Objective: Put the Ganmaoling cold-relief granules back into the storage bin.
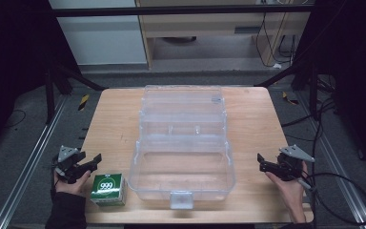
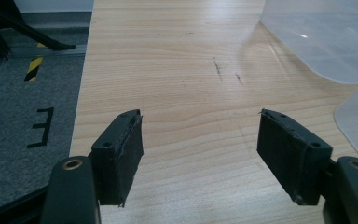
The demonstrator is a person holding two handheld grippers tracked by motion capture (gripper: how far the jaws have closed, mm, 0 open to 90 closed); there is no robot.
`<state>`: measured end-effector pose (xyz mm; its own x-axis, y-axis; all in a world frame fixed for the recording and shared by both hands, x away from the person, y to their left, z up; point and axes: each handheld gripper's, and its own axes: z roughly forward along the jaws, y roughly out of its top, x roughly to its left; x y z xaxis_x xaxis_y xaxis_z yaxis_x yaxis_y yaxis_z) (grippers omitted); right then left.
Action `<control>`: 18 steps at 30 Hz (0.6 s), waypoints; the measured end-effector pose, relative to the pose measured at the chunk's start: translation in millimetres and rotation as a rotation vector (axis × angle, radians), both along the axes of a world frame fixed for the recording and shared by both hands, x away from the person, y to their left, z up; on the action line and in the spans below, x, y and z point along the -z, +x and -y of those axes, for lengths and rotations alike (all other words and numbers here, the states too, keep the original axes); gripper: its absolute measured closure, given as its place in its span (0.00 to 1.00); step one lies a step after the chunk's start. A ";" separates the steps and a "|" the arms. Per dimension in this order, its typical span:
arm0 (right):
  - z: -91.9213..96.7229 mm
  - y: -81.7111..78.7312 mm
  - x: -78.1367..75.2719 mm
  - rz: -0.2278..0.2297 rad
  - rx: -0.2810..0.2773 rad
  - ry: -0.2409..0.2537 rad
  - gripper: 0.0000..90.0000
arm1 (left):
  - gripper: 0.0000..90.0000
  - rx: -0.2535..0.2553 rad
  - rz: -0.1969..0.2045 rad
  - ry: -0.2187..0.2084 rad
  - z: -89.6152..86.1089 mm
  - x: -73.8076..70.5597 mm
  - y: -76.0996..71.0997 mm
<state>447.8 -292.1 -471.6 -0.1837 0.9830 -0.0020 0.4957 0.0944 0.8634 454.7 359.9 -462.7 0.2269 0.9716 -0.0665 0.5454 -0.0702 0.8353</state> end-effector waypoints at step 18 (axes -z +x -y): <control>1.3 -2.0 2.1 -0.021 -0.015 -0.027 0.04 | 0.31 0.233 0.005 0.038 4.9 -36.1 3.4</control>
